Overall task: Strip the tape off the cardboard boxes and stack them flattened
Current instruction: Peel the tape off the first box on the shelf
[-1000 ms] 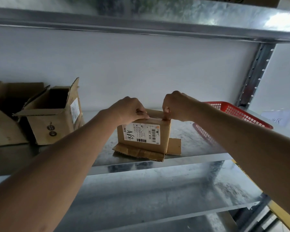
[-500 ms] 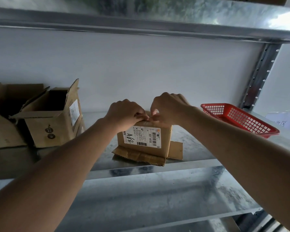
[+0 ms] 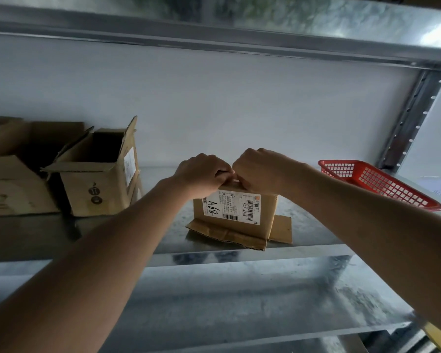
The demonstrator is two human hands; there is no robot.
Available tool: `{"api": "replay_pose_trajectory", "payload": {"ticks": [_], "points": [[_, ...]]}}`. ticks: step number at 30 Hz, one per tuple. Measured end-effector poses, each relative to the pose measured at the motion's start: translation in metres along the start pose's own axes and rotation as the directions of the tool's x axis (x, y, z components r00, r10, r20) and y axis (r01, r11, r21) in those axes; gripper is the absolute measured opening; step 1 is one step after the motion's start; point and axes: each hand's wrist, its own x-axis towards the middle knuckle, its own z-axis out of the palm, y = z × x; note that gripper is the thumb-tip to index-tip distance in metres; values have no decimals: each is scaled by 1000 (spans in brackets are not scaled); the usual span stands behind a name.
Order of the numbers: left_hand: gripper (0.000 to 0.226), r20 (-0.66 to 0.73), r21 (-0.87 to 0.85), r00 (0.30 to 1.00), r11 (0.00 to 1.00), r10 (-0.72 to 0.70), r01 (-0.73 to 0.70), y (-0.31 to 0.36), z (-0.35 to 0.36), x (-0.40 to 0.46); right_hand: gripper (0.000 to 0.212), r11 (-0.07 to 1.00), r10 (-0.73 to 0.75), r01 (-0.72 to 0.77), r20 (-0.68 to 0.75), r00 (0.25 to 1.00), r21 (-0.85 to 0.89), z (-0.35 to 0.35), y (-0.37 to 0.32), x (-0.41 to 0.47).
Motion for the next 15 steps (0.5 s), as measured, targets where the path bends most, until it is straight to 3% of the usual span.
{"api": "replay_pose_trajectory", "payload": {"ticks": [8, 12, 15], "points": [[24, 101, 6, 995, 1000, 27, -27, 4, -10, 1, 34, 997, 70, -72, 33, 997, 41, -1, 8, -4], [20, 61, 30, 996, 997, 67, -69, 10, -15, 1, 21, 990, 107, -110, 44, 993, 84, -2, 7, -6], [13, 21, 123, 991, 983, 133, -135, 16, -14, 0, 31, 964, 144, -159, 81, 986, 213, -1, 12, -10]]}}
